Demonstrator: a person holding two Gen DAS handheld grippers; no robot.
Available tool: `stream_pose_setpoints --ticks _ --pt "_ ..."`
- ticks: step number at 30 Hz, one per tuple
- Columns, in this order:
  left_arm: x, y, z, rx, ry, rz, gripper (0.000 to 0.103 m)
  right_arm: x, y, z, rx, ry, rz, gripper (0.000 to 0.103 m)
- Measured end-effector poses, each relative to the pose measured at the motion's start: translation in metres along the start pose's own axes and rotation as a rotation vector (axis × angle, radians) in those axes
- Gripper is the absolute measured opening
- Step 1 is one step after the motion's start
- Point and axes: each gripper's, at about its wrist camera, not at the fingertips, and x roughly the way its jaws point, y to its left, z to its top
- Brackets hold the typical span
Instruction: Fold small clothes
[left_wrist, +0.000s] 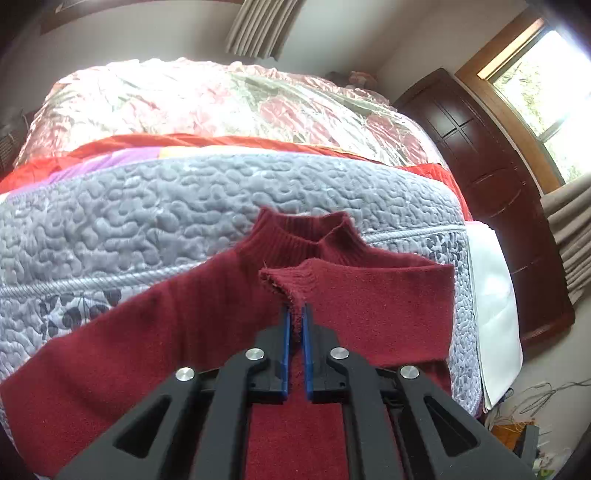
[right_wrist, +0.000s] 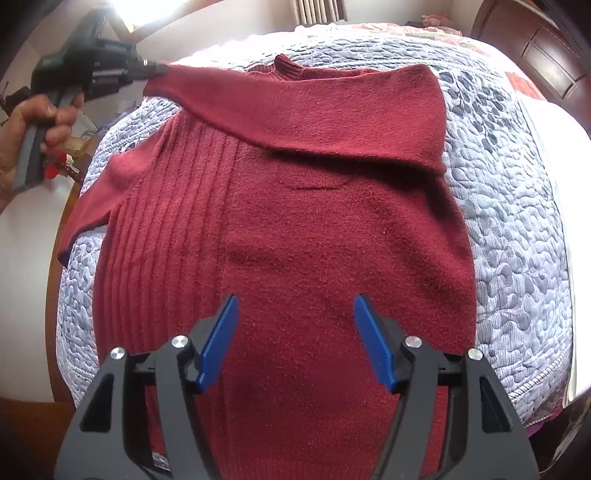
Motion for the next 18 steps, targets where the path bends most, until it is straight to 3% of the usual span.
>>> stream_pose_setpoints --ticks 7,12,18 --pt "0.037 0.051 -0.045 -0.167 0.048 -0.015 0.006 0.004 -0.024 0.022 -0.021 -0.029 -0.057 0.065" --pt "0.014 0.057 -0.048 -0.23 -0.007 -0.061 0.006 0.008 -0.083 0.071 0.079 -0.083 -0.12 0.066" --pt "-0.002 0.063 -0.043 -0.349 0.023 -0.109 0.006 0.033 -0.111 0.084 -0.027 -0.106 -0.246 0.072"
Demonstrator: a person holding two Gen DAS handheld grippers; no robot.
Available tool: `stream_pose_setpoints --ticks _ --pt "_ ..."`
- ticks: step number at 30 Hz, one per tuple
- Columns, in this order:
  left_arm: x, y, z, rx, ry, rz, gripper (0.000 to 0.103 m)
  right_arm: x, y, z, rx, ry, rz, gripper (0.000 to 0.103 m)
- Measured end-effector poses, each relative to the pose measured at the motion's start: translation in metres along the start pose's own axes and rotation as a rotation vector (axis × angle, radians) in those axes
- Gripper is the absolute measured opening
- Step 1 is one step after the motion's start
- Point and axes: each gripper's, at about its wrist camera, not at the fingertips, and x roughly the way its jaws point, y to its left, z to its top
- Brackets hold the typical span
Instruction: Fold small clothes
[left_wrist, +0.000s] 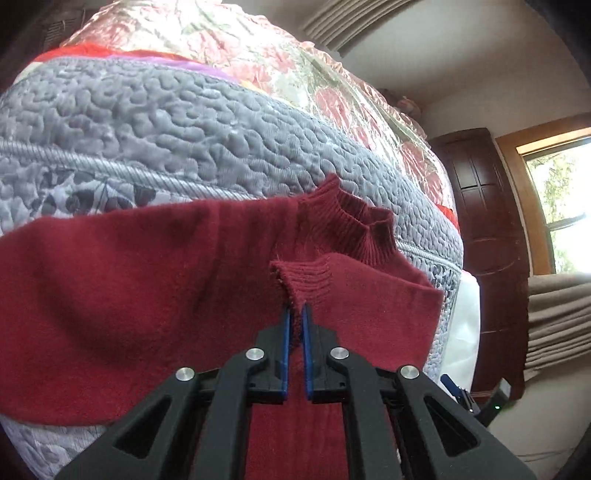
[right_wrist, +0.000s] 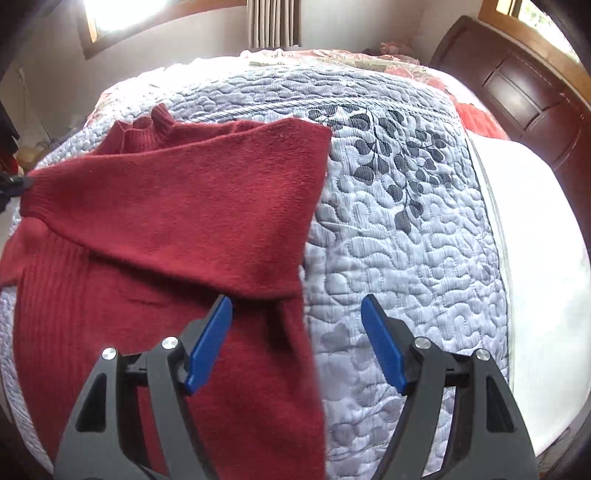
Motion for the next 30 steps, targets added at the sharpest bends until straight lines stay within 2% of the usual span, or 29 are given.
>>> stream_pose_setpoints --ticks 5,7,9,10,12,15,19,20,22,25,27,28,29,30 --pt "0.013 0.012 -0.003 -0.05 0.045 0.039 0.006 0.016 0.005 -0.007 -0.099 -0.001 -0.02 0.07" --pt "0.021 0.023 -0.003 -0.096 0.062 0.037 0.006 0.02 0.006 -0.004 -0.073 0.021 0.019 0.069" --pt "0.022 0.027 -0.004 -0.105 0.059 0.043 0.006 0.023 -0.007 0.002 0.117 0.084 0.2 0.066" --pt "0.022 0.026 -0.004 -0.099 0.056 0.041 0.006 0.025 -0.02 0.001 0.267 0.107 0.312 0.066" --pt "0.021 0.021 -0.004 -0.075 0.049 0.041 0.006 0.031 -0.037 -0.008 0.478 0.131 0.425 0.066" --pt "0.02 0.017 -0.004 -0.051 0.051 0.045 0.006 0.053 -0.059 -0.024 0.728 0.139 0.511 0.066" --pt "0.022 0.017 -0.002 -0.054 0.054 0.052 0.006 0.061 -0.07 -0.028 0.891 0.096 0.606 0.064" --pt "0.023 0.018 -0.002 -0.056 0.055 0.055 0.006 0.063 -0.07 -0.029 0.928 0.099 0.648 0.057" --pt "0.024 0.02 -0.002 -0.062 0.058 0.054 0.006 0.066 -0.068 -0.028 0.988 0.119 0.733 0.051" --pt "0.028 0.021 -0.003 -0.061 0.065 0.052 0.006 0.072 -0.068 -0.022 1.03 0.123 0.726 0.05" --pt "0.031 0.023 -0.004 -0.071 0.072 0.051 0.006 0.083 -0.072 -0.016 1.078 0.125 0.73 0.044" --pt "0.033 0.025 -0.004 -0.081 0.076 0.048 0.006 0.085 -0.073 -0.013 1.083 0.124 0.723 0.031" --pt "0.034 0.026 -0.004 -0.09 0.078 0.045 0.006 0.085 -0.075 -0.012 1.083 0.119 0.719 0.013" --pt "0.034 0.028 -0.004 -0.099 0.08 0.042 0.006 0.084 -0.08 -0.01 1.078 0.112 0.711 0.011"
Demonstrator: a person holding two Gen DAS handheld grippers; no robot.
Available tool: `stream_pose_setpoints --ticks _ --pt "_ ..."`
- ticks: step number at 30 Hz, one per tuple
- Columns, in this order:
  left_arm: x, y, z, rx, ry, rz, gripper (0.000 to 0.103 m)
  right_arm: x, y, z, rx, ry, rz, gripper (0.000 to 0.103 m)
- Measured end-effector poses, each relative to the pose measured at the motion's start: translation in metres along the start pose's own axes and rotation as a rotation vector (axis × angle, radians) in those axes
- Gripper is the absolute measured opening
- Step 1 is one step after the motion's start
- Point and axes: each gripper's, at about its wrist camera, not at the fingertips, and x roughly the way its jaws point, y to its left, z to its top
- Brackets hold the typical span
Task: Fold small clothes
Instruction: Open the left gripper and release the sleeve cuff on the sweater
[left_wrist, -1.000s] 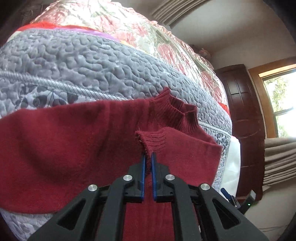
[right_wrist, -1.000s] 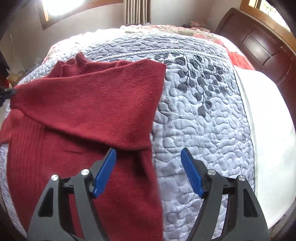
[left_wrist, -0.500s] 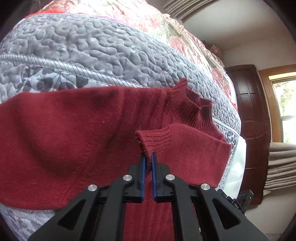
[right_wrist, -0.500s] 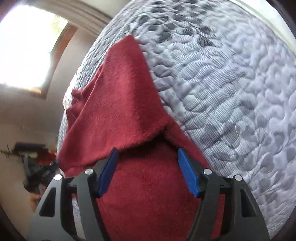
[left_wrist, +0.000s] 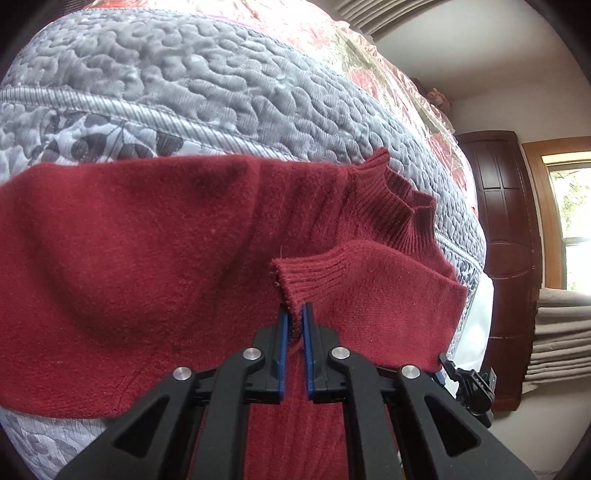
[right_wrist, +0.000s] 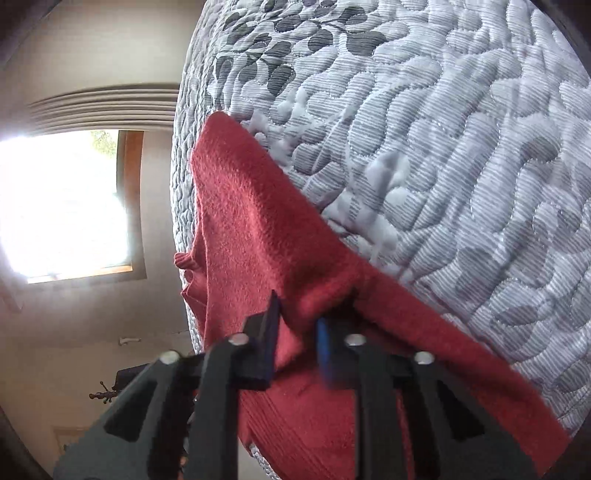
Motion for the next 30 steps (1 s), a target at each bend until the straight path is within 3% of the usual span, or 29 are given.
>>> stream_pose_setpoints --ticks 7,12,15,16,18,20,22,25,27,30 --pt "-0.007 0.016 -0.007 -0.074 -0.011 -0.041 0.007 -0.023 0.006 0.012 -0.054 -0.02 -0.018 0.008" --pt "0.018 0.046 -0.008 -0.111 0.031 0.026 0.006 -0.013 -0.001 0.006 -0.064 -0.009 -0.055 0.008" --pt "0.02 0.047 -0.009 -0.1 0.014 0.041 0.007 -0.01 0.003 0.002 -0.111 0.008 -0.087 0.016" --pt "0.014 0.041 -0.011 -0.077 -0.005 0.038 0.01 -0.014 0.012 -0.003 -0.157 0.022 -0.116 0.024" --pt "0.002 0.023 -0.016 -0.022 -0.047 0.007 0.017 -0.028 0.03 -0.016 -0.273 0.012 -0.141 0.026" --pt "-0.005 0.006 -0.02 0.025 -0.086 -0.062 0.03 -0.036 0.052 -0.027 -0.391 -0.003 -0.17 0.026" --pt "0.001 -0.006 -0.022 0.055 -0.103 -0.115 0.054 -0.029 0.065 -0.024 -0.452 -0.003 -0.179 0.026" --pt "0.03 -0.008 -0.018 0.023 -0.074 -0.103 0.058 -0.004 0.059 -0.009 -0.455 0.011 -0.219 0.034" --pt "0.052 0.001 -0.018 -0.025 -0.042 -0.071 0.06 0.012 0.045 -0.004 -0.439 0.04 -0.277 0.032" --pt "0.054 0.013 -0.023 -0.081 -0.05 -0.115 0.061 0.016 0.038 -0.004 -0.459 0.054 -0.319 0.024"
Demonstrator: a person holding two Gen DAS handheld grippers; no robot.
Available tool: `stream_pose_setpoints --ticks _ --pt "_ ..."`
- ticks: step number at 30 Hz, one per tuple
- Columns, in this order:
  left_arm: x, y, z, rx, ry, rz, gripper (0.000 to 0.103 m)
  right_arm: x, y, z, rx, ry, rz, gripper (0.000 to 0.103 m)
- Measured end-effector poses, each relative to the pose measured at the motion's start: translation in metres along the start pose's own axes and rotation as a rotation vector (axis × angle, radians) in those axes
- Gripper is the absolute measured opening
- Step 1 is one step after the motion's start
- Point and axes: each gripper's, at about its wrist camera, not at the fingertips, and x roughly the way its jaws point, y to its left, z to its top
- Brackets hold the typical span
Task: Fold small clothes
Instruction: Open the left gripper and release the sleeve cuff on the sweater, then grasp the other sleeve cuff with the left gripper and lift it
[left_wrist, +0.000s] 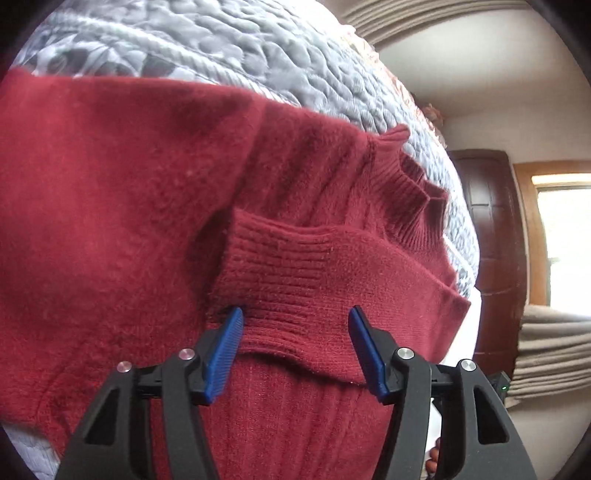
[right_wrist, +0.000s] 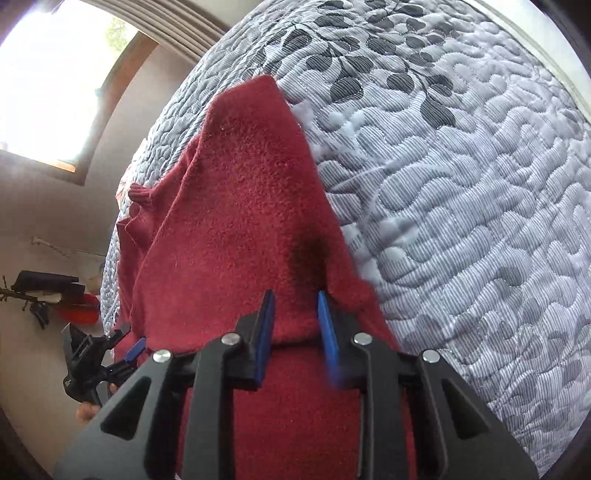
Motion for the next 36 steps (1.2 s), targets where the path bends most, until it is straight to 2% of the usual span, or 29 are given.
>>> stream_pose_setpoints --ticks 1,2,4,7,9,13,15,17,19,21,22,25,29,30,32,33,34,35,36 --pt "-0.008 0.001 -0.002 -0.023 -0.005 -0.018 0.069 -0.007 0.006 -0.001 -0.018 -0.005 -0.009 0.029" --pt "-0.02 0.002 -0.007 -0.036 -0.022 -0.044 0.074 -0.013 0.014 -0.002 -0.045 -0.013 -0.02 0.039" --pt "-0.051 0.004 -0.019 -0.036 -0.087 -0.085 0.084 -0.03 0.036 -0.007 -0.117 -0.036 -0.044 0.047" --pt "-0.11 0.032 -0.044 -0.109 -0.203 -0.131 0.092 -0.043 0.074 -0.023 -0.218 -0.018 -0.029 0.048" --pt "-0.151 0.069 -0.062 -0.222 -0.301 -0.16 0.094 -0.041 0.103 -0.035 -0.279 0.01 -0.017 0.051" --pt "-0.235 0.175 -0.104 -0.491 -0.51 -0.171 0.096 -0.024 0.162 -0.067 -0.392 0.076 -0.012 0.051" --pt "-0.265 0.229 -0.121 -0.629 -0.601 -0.183 0.096 -0.014 0.189 -0.083 -0.415 0.11 0.008 0.052" --pt "-0.284 0.283 -0.13 -0.763 -0.68 -0.231 0.097 -0.006 0.215 -0.1 -0.438 0.137 0.031 0.052" --pt "-0.292 0.327 -0.129 -0.876 -0.71 -0.274 0.098 0.002 0.238 -0.117 -0.479 0.168 0.042 0.052" --pt "-0.287 0.364 -0.121 -0.967 -0.704 -0.339 0.099 0.01 0.26 -0.134 -0.517 0.194 0.042 0.053" --pt "-0.283 0.378 -0.115 -1.001 -0.693 -0.347 0.099 0.013 0.269 -0.141 -0.533 0.207 0.039 0.053" --pt "-0.281 0.41 -0.097 -1.047 -0.668 -0.295 0.099 0.017 0.289 -0.154 -0.56 0.225 0.034 0.053" --pt "-0.268 0.432 -0.085 -1.1 -0.666 -0.294 0.098 0.02 0.302 -0.159 -0.568 0.22 0.019 0.058" --pt "-0.268 0.434 -0.082 -1.096 -0.676 -0.286 0.097 0.019 0.303 -0.161 -0.569 0.217 0.014 0.058" --pt "-0.265 0.435 -0.083 -1.099 -0.677 -0.273 0.088 0.02 0.302 -0.163 -0.563 0.218 0.002 0.058" --pt "-0.262 0.437 -0.083 -1.102 -0.669 -0.26 0.069 0.019 0.302 -0.164 -0.554 0.221 0.001 0.058" --pt "-0.261 0.437 -0.083 -1.106 -0.661 -0.249 0.057 0.02 0.302 -0.164 -0.544 0.226 0.004 0.058" --pt "-0.259 0.438 -0.085 -1.112 -0.655 -0.24 0.054 0.02 0.302 -0.165 -0.537 0.23 0.005 0.058" --pt "-0.26 0.438 -0.085 -1.114 -0.658 -0.226 0.046 0.02 0.301 -0.165 -0.536 0.232 0.005 0.058"
